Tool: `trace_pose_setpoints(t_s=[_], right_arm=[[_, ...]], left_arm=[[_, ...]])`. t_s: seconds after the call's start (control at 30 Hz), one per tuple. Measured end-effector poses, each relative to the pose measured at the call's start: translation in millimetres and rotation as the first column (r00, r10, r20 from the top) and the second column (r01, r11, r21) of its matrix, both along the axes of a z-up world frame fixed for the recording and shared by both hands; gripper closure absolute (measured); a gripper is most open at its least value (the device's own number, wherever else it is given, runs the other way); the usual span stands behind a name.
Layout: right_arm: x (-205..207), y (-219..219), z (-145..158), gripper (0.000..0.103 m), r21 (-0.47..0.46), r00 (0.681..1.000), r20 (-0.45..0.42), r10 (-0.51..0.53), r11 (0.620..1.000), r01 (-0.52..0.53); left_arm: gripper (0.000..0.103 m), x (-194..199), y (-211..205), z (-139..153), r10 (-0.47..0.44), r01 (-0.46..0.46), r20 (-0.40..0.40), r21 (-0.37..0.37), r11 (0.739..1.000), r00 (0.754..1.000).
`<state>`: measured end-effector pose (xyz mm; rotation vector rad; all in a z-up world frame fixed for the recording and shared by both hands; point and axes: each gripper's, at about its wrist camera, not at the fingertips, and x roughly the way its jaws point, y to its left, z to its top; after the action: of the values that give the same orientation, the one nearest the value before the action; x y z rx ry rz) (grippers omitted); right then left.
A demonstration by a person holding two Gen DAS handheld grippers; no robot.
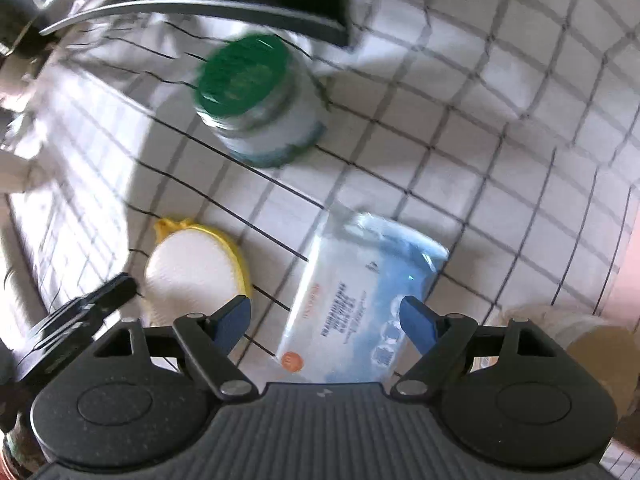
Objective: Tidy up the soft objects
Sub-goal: 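Grasp the wet wipes pack with the right tool while the left tool grasps the yellow sponge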
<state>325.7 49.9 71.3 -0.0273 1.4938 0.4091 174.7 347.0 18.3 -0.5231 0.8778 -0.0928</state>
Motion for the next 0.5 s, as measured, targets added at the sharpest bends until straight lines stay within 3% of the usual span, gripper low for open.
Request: trace_pose_setpoints(t_s=[0.07,0.1,0.13,0.2,0.33,0.5], right_arm=[[-7,13,7,0.022,0.005,0.997,0.069,0.043,0.999,-0.043],[-10,21,6,0.028,0.000,0.994,0.098,0.047,0.999,-0.048],[-10,27,0,0.045,0.009,0.993,0.112,0.046,0.999,-0.048],[-11,37,-13,0.067,0.045,0.995,0.083,0.051,0.997,-0.055],[-15,53,-37,0.069,0.012,0.995,0.064,0.083,0.996,-0.084],[-14,51,-41,0.070,0.040,0.995,0.060,0.079,0.996,-0.081]], left_arm=[[0.080,2,-7,-3,-0.016,0.017,-0.013,0.013,1.000,1.000],[0.080,3,-10,-4,-0.021,0.021,-0.019,0.018,1.000,1.000],[0.079,4,-13,-6,-0.024,0.025,-0.025,0.026,0.999,0.999],[0.079,2,-14,-7,-0.029,0.029,-0.023,0.031,0.999,0.999],[0.079,3,-11,-9,-0.031,0.031,-0.025,-0.004,1.000,0.999],[0.078,8,-1,-14,-0.004,-0.001,-0.045,-0.102,0.995,0.999]])
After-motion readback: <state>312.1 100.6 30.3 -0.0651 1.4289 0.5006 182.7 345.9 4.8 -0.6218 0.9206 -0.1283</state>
